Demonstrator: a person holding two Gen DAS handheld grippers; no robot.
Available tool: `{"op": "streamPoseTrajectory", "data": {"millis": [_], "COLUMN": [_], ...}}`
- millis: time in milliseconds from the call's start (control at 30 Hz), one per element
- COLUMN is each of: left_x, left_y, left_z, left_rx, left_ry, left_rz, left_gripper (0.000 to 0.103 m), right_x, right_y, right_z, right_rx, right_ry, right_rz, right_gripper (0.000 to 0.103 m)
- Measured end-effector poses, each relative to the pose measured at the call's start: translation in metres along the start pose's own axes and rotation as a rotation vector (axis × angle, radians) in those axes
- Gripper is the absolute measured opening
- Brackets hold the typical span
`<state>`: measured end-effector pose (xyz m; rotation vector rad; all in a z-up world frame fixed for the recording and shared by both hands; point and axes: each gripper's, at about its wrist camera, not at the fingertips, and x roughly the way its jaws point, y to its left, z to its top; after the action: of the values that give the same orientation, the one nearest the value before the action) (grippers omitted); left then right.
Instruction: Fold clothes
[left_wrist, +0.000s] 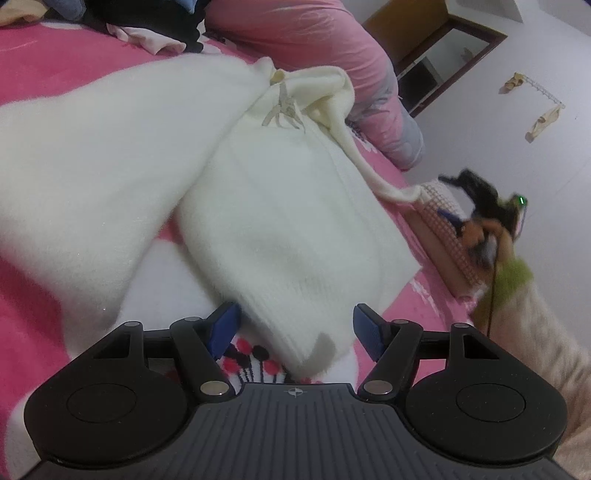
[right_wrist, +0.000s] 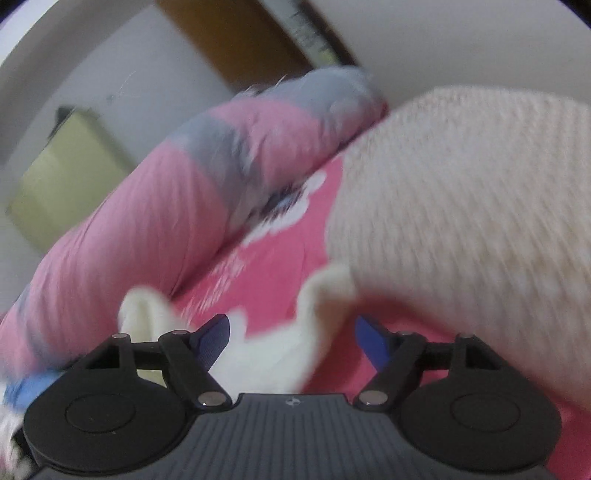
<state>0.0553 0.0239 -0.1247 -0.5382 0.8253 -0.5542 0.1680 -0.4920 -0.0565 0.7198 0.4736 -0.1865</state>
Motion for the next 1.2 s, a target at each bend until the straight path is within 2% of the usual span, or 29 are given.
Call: {"op": "streamPoseTrajectory", "data": {"millis": [133,167,233,300,333,400,433,500,600,700,767,800,833,900,1100,1200], "left_x": [-0.001,-0.001,-0.002,-0.003,-0.003,-0.006,-0.007,-0.008,-0.004,0.004,0.009,0.011,0.006,-0.012,-0.074,-0.119], "left_y": [-0.001,-0.002,-0.004,-0.004,-0.003,-0.002,-0.002,-0.002,-0.003,-0.009,-0.015,-0.018,-0.021,-0.024,-0.031,-0.019], "left_z": [-0.001,-0.001,-0.003,-0.004,-0.005,-0.007,-0.009,-0.012,-0.012,-0.008,-0.008,-0.008,-0.007,-0.002,0.012,0.018], "left_rx": [0.003,0.002,-0.004,-0.023,-0.036,-0.062,-0.064,-0.058,-0.077,-0.102,-0.091,-0.084,-0.078,-0.068,-0.042,-0.054], "left_ry": [-0.003,-0.004,-0.010,-0.022,-0.026,-0.031,-0.032,-0.038,-0.053,-0.093,-0.125,-0.141,-0.164,-0.220,-0.388,-0.417], "left_rz": [0.008,0.013,0.028,0.056,0.064,0.071,0.071,0.077,0.094,0.141,0.210,0.248,0.258,0.244,0.196,0.167], "left_gripper": [0.068,0.068,0.064,0.056,0.054,0.053,0.053,0.053,0.054,0.053,0.037,0.013,0.008,0.006,0.004,0.004], "right_x": [-0.009,-0.006,0.002,0.012,0.010,0.003,0.002,0.001,0.003,0.012,0.019,0.020,0.014,0.001,-0.091,-0.154], "right_y": [0.000,0.002,0.006,0.006,0.004,0.004,0.002,-0.003,-0.007,-0.008,-0.008,-0.007,-0.005,0.001,0.028,0.029], "right_z": [-0.044,-0.054,-0.071,-0.084,-0.088,-0.093,-0.092,-0.092,-0.094,-0.098,-0.101,-0.102,-0.102,-0.101,-0.090,-0.104], "right_rx": [-0.079,-0.104,-0.157,-0.163,-0.158,-0.150,-0.132,-0.078,-0.039,-0.004,0.014,0.025,0.029,0.034,0.013,0.010], "right_ry": [0.236,0.304,0.384,0.439,0.429,0.440,0.467,0.520,0.522,0.511,0.498,0.490,0.472,0.434,0.298,0.267], "right_rz": [0.128,0.144,0.123,0.077,0.077,0.116,0.149,0.212,0.220,0.210,0.200,0.197,0.198,0.211,0.315,0.362], "right_gripper": [0.077,0.071,0.059,0.055,0.054,0.052,0.046,0.044,0.039,0.019,0.013,0.012,0.011,0.010,0.009,0.009]}}
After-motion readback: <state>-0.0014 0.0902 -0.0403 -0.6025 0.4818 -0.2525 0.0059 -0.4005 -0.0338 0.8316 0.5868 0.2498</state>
